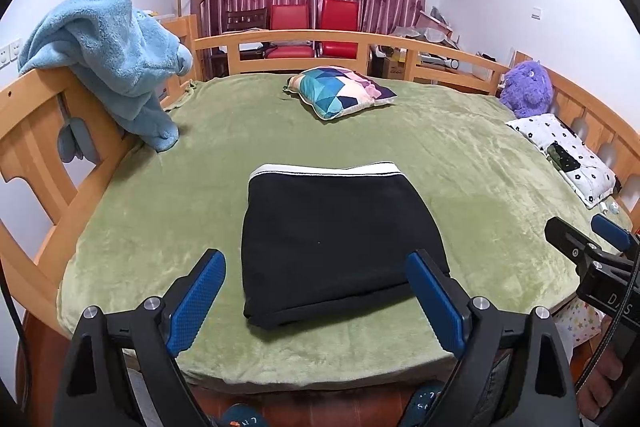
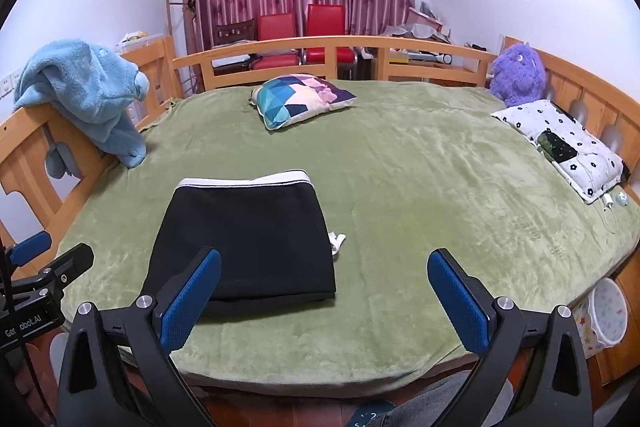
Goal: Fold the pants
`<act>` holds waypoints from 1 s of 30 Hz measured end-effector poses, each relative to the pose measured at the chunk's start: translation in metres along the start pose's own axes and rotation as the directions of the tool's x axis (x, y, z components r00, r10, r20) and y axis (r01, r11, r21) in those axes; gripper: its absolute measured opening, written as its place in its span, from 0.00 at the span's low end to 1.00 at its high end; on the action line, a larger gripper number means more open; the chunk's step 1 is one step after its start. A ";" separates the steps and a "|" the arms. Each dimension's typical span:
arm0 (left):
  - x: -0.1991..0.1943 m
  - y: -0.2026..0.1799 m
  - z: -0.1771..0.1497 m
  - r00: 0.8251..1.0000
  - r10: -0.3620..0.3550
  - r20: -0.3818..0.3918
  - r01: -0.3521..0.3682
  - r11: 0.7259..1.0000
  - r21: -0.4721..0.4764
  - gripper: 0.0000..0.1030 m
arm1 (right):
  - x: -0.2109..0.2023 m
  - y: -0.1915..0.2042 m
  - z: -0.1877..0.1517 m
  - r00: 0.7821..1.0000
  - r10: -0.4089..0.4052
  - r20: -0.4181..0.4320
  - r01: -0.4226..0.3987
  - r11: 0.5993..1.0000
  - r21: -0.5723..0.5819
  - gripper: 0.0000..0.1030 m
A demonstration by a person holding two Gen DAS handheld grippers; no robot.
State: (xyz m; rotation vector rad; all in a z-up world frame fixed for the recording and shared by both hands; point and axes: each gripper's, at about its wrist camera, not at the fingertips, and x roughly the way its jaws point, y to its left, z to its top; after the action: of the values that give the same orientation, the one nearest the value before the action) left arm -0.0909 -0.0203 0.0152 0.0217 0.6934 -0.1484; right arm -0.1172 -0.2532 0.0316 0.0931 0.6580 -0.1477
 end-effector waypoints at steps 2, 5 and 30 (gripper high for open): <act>0.000 0.000 0.000 1.000 0.001 0.000 -0.001 1.000 0.002 0.90 | -0.002 0.000 -0.001 1.000 -0.001 0.004 0.001 1.000 0.003 0.98; -0.001 -0.001 0.000 1.000 -0.001 0.000 0.001 1.000 0.002 0.90 | -0.004 -0.002 -0.002 1.000 -0.002 0.004 0.002 1.000 0.008 0.98; -0.013 -0.006 -0.003 1.000 0.014 0.018 -0.014 1.000 0.006 0.90 | -0.015 0.003 -0.004 1.000 0.011 0.002 -0.011 1.000 0.026 0.98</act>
State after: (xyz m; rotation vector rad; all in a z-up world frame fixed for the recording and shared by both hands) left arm -0.1032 -0.0244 0.0216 0.0306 0.6751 -0.1375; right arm -0.1310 -0.2483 0.0376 0.1215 0.6542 -0.1452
